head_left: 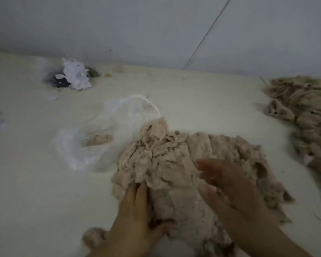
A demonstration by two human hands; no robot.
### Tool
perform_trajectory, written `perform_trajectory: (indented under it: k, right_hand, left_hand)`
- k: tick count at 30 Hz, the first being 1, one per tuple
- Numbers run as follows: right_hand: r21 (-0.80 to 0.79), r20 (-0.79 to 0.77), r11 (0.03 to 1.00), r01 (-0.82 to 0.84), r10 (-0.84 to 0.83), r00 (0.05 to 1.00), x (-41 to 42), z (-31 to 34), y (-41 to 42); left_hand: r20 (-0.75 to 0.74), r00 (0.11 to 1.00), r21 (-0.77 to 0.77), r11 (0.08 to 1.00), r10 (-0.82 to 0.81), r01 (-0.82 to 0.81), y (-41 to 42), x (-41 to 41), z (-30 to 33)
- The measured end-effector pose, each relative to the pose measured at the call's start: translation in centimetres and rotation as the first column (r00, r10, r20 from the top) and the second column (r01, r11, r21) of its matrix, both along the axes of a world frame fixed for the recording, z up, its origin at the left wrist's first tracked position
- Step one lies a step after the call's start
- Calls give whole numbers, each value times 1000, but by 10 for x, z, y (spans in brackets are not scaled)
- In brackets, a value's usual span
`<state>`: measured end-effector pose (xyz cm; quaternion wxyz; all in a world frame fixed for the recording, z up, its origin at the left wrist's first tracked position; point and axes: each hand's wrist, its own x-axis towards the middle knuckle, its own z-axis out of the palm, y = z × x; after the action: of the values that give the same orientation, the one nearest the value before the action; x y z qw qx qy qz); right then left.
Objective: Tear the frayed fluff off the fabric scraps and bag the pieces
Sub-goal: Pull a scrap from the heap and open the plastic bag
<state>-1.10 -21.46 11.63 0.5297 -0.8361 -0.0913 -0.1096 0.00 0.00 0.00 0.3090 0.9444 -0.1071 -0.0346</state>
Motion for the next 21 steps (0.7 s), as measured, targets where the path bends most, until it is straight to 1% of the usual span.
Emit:
perform_trajectory:
  k: [1,2,3,5,7,8,9,11,13,16,18,21]
  right_hand:
    - [-71,-26,997,-28,26,999,-3,-16,7]
    - [-185,-8,982,-35,34,999,-4,-32,13]
    - [-279,14,959,-45,51,999,-8,-53,17]
    - [-425,61,904,-45,78,995,-17,-93,21]
    - [-593,123,805,-16,110,986,-27,-123,24]
    - [-683,127,731,-3,122,984,-31,-135,25]
    - [-729,156,684,26,130,979,-35,-148,27]
    - [-744,191,664,77,101,976,-39,-170,33]
    - [-745,250,649,152,61,966,-38,-186,38]
    - [-752,289,630,196,47,956,-29,-199,34]
    - [-768,315,598,230,40,948,-22,-206,29]
    - [-783,349,546,298,-11,937,-12,-212,23]
  left_hand:
    - [-21,1000,-25,1000,-10,9,-2,-2,-6]
    - [18,1000,-30,999,-22,22,-5,-5,-13]
    - [33,998,1,999,-45,45,-7,-8,-20]
    - [178,978,64,993,-112,102,-7,-13,-38]
    - [299,940,142,982,-164,127,-6,-14,-54]
    - [332,926,154,979,-177,132,-4,-13,-60]
    - [362,914,165,978,-184,131,-2,-10,-68]
    - [429,882,184,975,-195,127,-1,-6,-82]
    - [459,865,198,972,-205,125,-1,-1,-92]
    - [415,885,154,975,-210,159,-5,10,-98]
    - [372,901,120,974,-224,193,-8,19,-96]
    - [362,894,76,964,-263,253,-13,32,-94]
